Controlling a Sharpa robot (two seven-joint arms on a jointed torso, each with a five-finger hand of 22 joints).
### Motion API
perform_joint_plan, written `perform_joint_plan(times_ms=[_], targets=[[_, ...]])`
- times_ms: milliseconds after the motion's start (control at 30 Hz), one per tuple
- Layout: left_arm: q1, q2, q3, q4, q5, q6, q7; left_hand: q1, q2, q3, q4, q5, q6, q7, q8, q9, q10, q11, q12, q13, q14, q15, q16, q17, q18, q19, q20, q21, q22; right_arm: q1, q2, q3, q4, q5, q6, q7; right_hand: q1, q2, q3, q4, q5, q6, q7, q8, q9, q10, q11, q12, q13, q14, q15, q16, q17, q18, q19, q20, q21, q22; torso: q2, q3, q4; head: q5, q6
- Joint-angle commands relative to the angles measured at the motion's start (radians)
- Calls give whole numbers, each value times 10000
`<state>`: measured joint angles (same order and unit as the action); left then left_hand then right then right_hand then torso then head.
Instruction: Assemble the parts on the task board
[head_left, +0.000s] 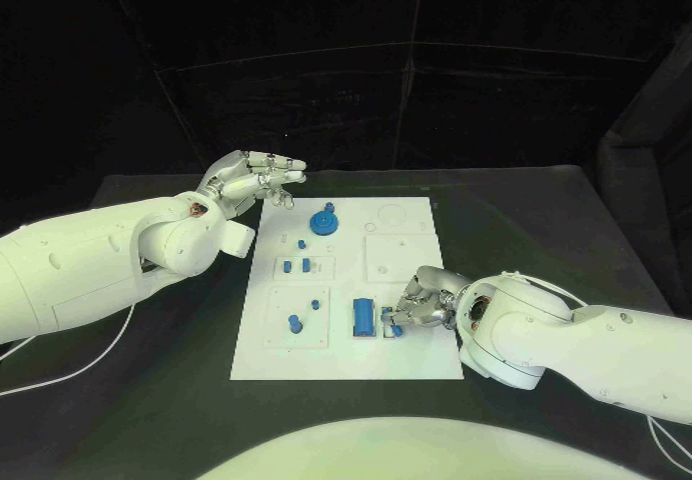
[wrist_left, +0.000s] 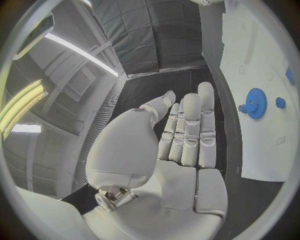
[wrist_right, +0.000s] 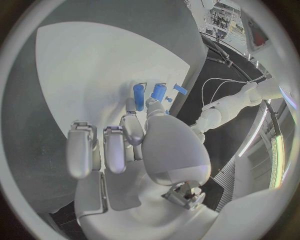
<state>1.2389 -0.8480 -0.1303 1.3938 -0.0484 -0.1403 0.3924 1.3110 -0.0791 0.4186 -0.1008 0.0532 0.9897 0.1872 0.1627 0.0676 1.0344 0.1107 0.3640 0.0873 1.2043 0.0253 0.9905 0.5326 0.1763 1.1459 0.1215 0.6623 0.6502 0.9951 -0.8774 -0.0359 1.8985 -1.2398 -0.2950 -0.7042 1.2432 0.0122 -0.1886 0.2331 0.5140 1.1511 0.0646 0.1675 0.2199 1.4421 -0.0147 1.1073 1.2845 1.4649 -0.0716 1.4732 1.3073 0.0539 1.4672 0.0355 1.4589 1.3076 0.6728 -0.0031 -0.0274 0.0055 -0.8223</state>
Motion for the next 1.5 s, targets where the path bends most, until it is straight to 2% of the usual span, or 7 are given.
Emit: perform_joint_plan(times_ms=[33, 333, 733, 933, 1333, 1433, 1500], targets=[[14, -3, 6, 18, 24, 119, 25, 23, 75, -54, -27, 4, -70, 4, 32, -5, -67, 2, 59, -14, -81, -13, -47, -9, 61, -42, 10, -32, -9, 12, 22, 0, 17, -150, -26, -407, -140, 64, -16, 128, -3, 113, -15, -8, 37, 97, -2, 15, 29, 770, -84, 41, 1229, -85, 163, -57, 29, 514, 4, 2, -1, -7, 0], [14, -4, 6, 17, 24, 123, 13, 23, 75, -54, -27, 4, -70, 4, 32, -5, -67, 2, 59, -14, -81, -13, -47, -9, 61, -42, 10, -32, -9, 12, 33, 0, -8, -183, 136, -396, -313, 181, -194, 482, -519, 292, -96, 66, 204, 135, -66, -24, 34, 787, -138, 94, 1312, -93, 181, -99, 47, 556, 0, 2, -2, -5, -8], [14, -3, 6, 15, 24, 125, 6, 23, 75, -54, -27, 4, -70, 4, 32, -5, -67, 2, 59, -14, -81, -13, -47, -9, 61, -42, 10, -32, -9, 13, 45, 0, 3, -219, 338, -365, -325, 257, -212, 525, -588, 365, -127, 103, 258, 143, -91, -106, -15, 808, -153, 162, 1414, -95, 187, -109, 53, 570, 1, 4, -1, -11, -27], [14, -4, 6, 15, 24, 127, 2, 23, 75, -54, -27, 4, -70, 4, 32, -5, -67, 2, 59, -14, -81, -13, -47, -9, 61, -42, 10, -32, -9, 12, 19, 0, 47, -222, 363, -318, -553, 343, -329, 573, -620, 413, -152, 124, 328, 185, -114, -108, -18, 816, -173, 188, 1452, -103, 206, -129, 73, 608, 2, 4, -8, -12, -19], [14, 7, 6, 1, 24, 133, -5, 23, 75, -54, -27, 4, -70, 4, 32, -5, -67, 2, 59, -14, -81, -13, -47, -9, 61, -42, 10, -32, -9, 12, -75, 1, 71, -275, 332, -265, -848, 367, -542, 557, -818, 399, -161, 112, 419, 200, -121, -157, -37, 813, -182, 184, 1450, -102, 205, -143, 67, 604, -6, 4, -2, -26, 0], [14, 13, 6, -5, 24, 137, -6, 23, 75, -54, -27, 4, -70, 4, 32, -5, -67, 2, 59, -14, -81, -13, -47, -9, 61, -42, 10, -32, -9, 12, -140, 1, 102, -346, 482, -201, -483, 236, -553, 339, -1137, 378, -162, 103, 476, 203, -129, -168, -35, 810, -191, 177, 1443, -101, 204, -151, 63, 603, -7, 5, -6, -37, 18], [14, 17, 6, -9, 24, 138, -7, 23, 75, -54, -27, 4, -70, 4, 32, -5, -67, 2, 59, -14, -81, -13, -47, -9, 61, -42, 10, -32, -9, 12, -199, 1, 144, -375, 710, -91, -117, 126, -564, 105, -1677, 355, -149, 91, 526, 196, -119, -182, -31, 803, -185, 161, 1422, -99, 198, -153, 54, 594, -5, 8, -7, -32, 27]])
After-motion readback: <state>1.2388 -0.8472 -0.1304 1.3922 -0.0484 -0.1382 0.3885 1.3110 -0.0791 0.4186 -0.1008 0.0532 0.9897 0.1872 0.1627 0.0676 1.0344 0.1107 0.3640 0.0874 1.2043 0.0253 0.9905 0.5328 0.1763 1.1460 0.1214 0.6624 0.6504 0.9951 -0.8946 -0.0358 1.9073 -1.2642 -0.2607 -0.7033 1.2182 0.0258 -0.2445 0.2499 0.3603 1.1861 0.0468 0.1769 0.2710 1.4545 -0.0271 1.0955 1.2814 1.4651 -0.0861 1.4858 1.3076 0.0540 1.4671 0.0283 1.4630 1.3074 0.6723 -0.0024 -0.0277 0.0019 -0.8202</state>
